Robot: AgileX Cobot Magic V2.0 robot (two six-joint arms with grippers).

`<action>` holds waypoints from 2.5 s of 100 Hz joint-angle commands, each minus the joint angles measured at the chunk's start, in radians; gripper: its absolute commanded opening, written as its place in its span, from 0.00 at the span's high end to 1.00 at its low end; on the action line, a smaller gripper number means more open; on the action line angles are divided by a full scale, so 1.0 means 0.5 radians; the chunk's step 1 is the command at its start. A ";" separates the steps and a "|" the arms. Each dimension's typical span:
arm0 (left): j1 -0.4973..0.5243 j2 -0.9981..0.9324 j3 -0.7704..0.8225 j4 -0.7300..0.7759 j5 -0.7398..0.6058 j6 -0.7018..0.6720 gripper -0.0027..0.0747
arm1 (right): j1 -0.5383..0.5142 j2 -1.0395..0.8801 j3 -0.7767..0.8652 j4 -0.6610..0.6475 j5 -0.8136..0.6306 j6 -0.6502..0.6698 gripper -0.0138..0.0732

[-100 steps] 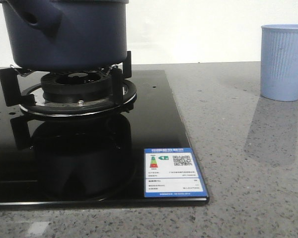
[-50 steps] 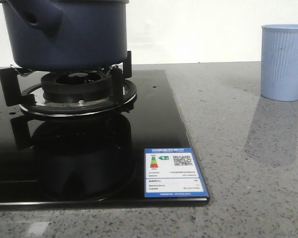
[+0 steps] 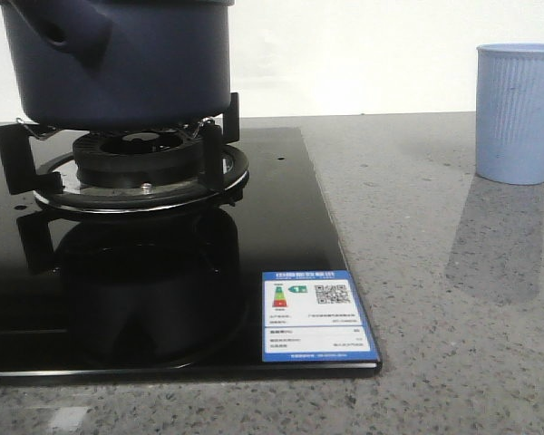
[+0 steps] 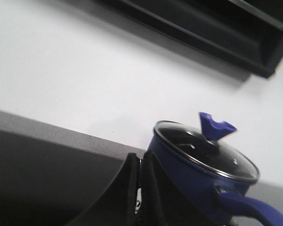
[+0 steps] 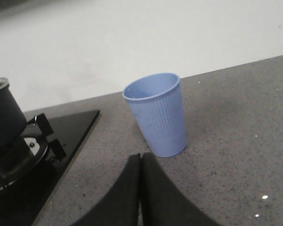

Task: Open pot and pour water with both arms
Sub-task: 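Move left gripper toward the pot lid knob, right gripper toward cup, then grasp the blue lid knob with left gripper and lift lid up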

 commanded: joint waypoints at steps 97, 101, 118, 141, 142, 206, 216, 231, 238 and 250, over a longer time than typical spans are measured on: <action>-0.851 1.600 -1.029 -0.053 -0.192 0.587 0.30 | 0.282 0.924 -0.680 -0.090 0.075 -0.388 0.17; -0.869 1.659 -1.044 -0.053 -0.272 0.587 0.31 | 0.282 0.924 -0.680 -0.090 0.075 -0.388 0.17; -0.881 1.943 -1.135 -0.053 -0.423 0.587 0.31 | 0.282 0.924 -0.680 -0.090 0.075 -0.388 0.17; -0.881 2.209 -1.315 -0.028 -0.423 0.587 0.25 | 0.282 0.924 -0.680 -0.090 0.075 -0.388 0.17; -0.881 2.222 -1.325 -0.028 -0.423 0.587 0.24 | 0.282 0.924 -0.680 -0.090 0.075 -0.388 0.17; -0.881 2.431 -1.459 -0.002 -0.484 0.587 0.46 | 0.282 0.924 -0.680 -0.090 0.075 -0.388 0.17; -0.881 2.431 -1.459 -0.002 -0.488 0.587 0.50 | 0.282 0.924 -0.680 -0.090 0.075 -0.388 0.17; -0.881 2.431 -1.459 -0.002 -0.488 0.587 0.50 | 0.282 0.924 -0.680 -0.090 0.079 -0.388 0.17; -0.881 2.428 -1.459 -0.002 -0.488 0.587 0.50 | 0.282 0.924 -0.680 -0.090 0.083 -0.388 0.17; -0.881 2.399 -1.459 -0.002 -0.505 0.587 0.50 | 0.282 0.924 -0.680 -0.090 0.085 -0.388 0.17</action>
